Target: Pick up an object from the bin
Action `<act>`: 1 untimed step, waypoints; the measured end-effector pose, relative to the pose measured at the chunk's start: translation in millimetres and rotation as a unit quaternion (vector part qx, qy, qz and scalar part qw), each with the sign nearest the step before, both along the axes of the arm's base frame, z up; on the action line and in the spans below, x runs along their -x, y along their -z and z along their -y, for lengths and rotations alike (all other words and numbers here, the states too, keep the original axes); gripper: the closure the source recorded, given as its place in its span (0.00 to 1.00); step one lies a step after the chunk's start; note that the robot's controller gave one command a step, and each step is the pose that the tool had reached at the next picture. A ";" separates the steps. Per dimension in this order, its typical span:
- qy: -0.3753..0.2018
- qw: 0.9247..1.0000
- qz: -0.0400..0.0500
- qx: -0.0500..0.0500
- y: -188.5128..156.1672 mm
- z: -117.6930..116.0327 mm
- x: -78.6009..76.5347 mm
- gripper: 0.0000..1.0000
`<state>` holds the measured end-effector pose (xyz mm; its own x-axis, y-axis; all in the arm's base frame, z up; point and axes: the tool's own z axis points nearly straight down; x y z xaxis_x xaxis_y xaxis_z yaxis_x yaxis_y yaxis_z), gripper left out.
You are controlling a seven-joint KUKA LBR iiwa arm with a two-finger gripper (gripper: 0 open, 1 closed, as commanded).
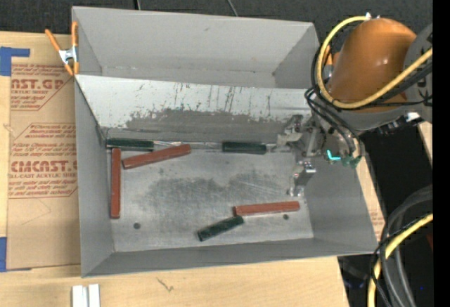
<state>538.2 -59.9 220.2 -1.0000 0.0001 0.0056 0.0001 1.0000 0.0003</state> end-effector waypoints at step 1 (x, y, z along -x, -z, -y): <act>0.000 1.000 0.002 0.000 -2.0 0.0 -0.6 0.00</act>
Offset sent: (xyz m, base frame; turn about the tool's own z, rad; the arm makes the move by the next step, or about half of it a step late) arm -0.0112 -0.0491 0.0310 -0.4216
